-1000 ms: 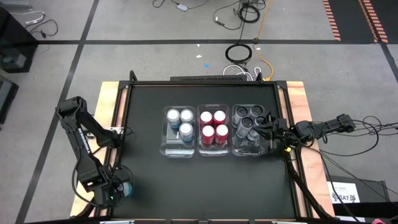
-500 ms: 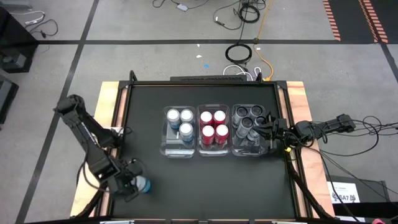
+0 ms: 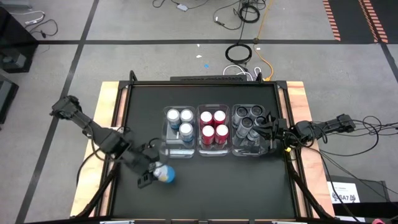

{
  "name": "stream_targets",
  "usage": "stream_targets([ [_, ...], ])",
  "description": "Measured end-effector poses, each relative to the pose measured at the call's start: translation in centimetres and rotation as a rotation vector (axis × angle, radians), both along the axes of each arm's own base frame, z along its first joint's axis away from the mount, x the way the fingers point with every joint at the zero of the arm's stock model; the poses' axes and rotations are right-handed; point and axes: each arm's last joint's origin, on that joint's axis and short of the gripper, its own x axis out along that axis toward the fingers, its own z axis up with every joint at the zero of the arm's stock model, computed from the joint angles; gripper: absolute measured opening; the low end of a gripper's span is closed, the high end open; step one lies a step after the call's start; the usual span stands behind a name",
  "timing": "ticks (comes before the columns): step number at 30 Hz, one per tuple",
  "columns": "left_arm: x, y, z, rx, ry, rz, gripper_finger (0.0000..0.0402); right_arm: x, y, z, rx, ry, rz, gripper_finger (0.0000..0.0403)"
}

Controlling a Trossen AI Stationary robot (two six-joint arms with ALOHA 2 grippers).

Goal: Sort soda cans
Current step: Put the blue-white soda can into the left transparent bin

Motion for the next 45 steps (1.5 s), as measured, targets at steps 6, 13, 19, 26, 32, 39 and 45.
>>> stream_targets([
  [6, 1.9, 3.5, 2.2, 0.091, -0.080, -0.009, 0.0310, 0.0, 0.0, 0.0, 0.000, 0.000, 0.000, 0.0000],
  [13, 2.2, 8.6, 1.8, 0.167, 0.047, 0.034, 0.0310, 0.0, 0.0, 0.0, 0.000, 0.000, 0.000, 0.0000],
  [19, 2.9, 11.1, 1.3, 0.219, 0.082, 0.022, 0.0310, 0.0, 0.0, 0.0, 0.000, 0.000, 0.000, 0.0000],
  [26, 4.9, 12.3, -1.3, 0.244, 0.213, -0.057, 0.0310, 0.0, 0.0, 0.0, 0.000, 0.000, 0.000, 0.0000],
  [32, 6.3, 13.4, -3.3, 0.276, 0.295, -0.113, 0.0310, 0.0, 0.0, 0.0, 0.000, 0.000, 0.000, 0.0000],
  [39, 7.4, 14.8, -5.3, 0.311, 0.371, -0.142, 0.0310, 0.0, 0.0, 0.0, 0.000, 0.000, 0.000, 0.0000],
  [45, 8.0, 15.5, -6.4, 0.324, 0.417, -0.140, 0.0310, 0.0, 0.0, 0.0, 0.000, 0.000, 0.000, 0.0000],
])
